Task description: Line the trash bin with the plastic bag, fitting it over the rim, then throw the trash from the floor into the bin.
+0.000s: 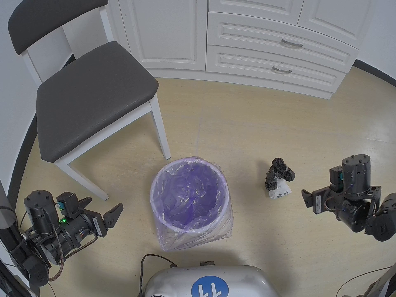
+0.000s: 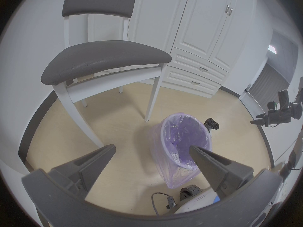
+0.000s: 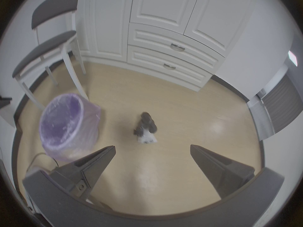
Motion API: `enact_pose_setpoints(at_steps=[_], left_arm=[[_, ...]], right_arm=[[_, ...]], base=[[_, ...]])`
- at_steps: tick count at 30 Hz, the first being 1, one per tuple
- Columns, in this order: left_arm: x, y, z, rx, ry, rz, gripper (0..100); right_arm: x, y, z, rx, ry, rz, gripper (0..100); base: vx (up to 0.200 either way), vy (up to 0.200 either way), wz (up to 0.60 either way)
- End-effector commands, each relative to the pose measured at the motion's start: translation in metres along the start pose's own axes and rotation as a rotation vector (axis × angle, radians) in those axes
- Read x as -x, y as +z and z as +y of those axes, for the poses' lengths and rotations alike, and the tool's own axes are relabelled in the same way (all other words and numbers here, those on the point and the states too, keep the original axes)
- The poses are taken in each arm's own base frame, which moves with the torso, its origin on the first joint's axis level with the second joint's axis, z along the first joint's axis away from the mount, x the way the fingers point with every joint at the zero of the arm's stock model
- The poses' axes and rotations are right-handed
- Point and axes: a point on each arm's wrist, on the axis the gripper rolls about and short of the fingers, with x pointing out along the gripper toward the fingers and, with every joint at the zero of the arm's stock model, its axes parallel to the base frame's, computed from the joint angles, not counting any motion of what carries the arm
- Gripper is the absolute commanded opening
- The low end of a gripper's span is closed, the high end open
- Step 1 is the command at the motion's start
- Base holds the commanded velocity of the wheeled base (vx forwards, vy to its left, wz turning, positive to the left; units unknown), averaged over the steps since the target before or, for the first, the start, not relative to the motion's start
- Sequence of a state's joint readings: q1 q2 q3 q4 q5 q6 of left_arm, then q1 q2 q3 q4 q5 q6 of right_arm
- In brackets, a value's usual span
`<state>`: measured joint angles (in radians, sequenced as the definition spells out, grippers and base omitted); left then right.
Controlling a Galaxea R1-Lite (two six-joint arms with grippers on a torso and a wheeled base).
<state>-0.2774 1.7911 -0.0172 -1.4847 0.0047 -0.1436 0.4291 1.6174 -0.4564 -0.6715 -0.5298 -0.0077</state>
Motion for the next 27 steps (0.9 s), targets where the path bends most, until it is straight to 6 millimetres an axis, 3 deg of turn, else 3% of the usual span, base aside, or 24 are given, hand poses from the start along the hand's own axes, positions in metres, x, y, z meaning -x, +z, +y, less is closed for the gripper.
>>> enact_pose_setpoints(at_steps=[1, 5, 7, 11, 16, 19, 27], left_arm=[[0.022, 0.012, -0.004, -0.006, -0.024, -0.052, 100], [0.029, 0.017, -0.005, -0.007, -0.027, -0.084, 100], [0.029, 0.015, -0.002, -0.004, -0.014, -0.062, 100], [0.028, 0.018, 0.002, 0.004, 0.010, -0.073, 100], [0.021, 0.029, 0.004, 0.009, 0.021, -0.111, 100], [0.015, 0.036, 0.008, 0.015, 0.046, -0.105, 100], [0.039, 0.059, 0.003, 0.011, 0.034, -0.153, 100]], right_arm=[[0.067, 0.017, -0.040, -0.006, -0.091, -0.019, 100], [0.082, 0.044, -0.043, -0.084, -0.003, -0.024, 100], [0.091, 0.063, -0.042, -0.133, 0.149, -0.010, 100], [0.094, 0.086, -0.048, -0.188, 0.294, 0.077, 100], [0.070, 0.093, -0.051, -0.214, 0.301, 0.114, 100], [0.043, 0.098, -0.054, -0.259, 0.295, 0.082, 100], [0.008, 0.102, -0.073, -0.331, 0.264, 0.031, 100]], base=[[0.000, 0.000, 0.00], [0.000, 0.000, 0.00], [0.000, 0.000, 0.00], [0.000, 0.000, 0.00], [0.000, 0.000, 0.00], [0.000, 0.000, 0.00], [0.000, 0.000, 0.00]])
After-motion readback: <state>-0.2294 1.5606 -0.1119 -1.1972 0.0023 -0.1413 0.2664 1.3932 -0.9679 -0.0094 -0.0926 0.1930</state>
